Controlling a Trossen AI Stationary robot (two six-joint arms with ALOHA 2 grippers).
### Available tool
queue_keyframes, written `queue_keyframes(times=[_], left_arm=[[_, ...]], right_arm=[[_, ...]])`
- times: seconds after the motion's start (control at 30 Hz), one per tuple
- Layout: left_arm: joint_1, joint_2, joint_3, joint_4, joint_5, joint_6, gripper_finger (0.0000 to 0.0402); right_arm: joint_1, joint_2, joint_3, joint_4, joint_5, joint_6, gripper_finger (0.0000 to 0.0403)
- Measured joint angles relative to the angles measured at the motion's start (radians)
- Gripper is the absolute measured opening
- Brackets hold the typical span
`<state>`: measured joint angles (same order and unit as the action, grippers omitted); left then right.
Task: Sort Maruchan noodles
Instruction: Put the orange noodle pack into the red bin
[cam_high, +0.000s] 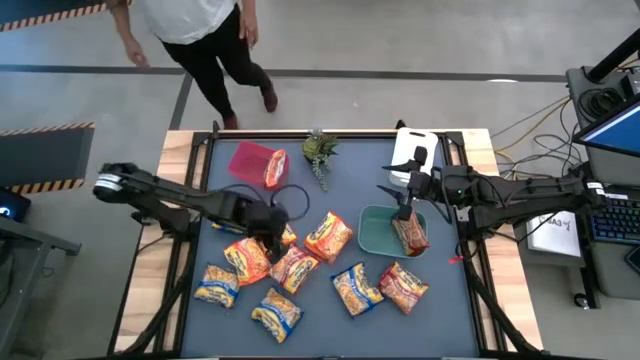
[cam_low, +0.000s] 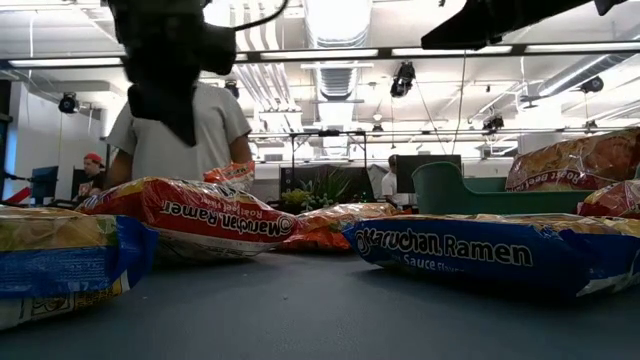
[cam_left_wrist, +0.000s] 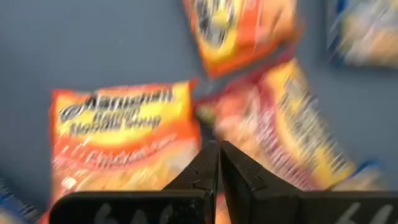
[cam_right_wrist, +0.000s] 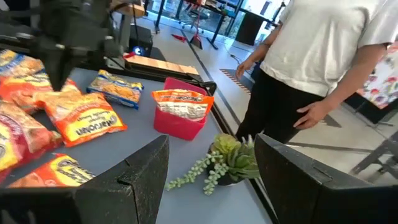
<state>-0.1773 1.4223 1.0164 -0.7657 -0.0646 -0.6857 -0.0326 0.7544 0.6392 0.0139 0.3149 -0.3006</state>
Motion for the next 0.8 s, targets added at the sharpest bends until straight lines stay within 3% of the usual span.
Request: queue_keyframes(times=[0.2, 0.5, 0.63, 0.8], left_arm=[[-0.048, 0.096, 0.059, -0.098, -0.005, 0.099, 0.0000], [-0.077, 0.100, 0.070, -0.136, -0.004, 0.108, 0.0008], [-0.090, 0.100, 0.061, -0.136, -0.005, 0.117, 0.0040], [-0.106, 0.100, 0.061, -0.134, -0.063, 0.076, 0.0108]], right_arm=[[-0.046, 0.000, 0.000, 0.000, 0.000, -0.006, 0.0224], [-0.099, 0.000, 0.000, 0.000, -0.003, 0.012, 0.0224], [-0.112, 0.000, 0.000, 0.000, -0.008, 0.011, 0.0224], [-0.130, 0.000, 0.000, 0.014, -0.008, 0.010, 0.0224]])
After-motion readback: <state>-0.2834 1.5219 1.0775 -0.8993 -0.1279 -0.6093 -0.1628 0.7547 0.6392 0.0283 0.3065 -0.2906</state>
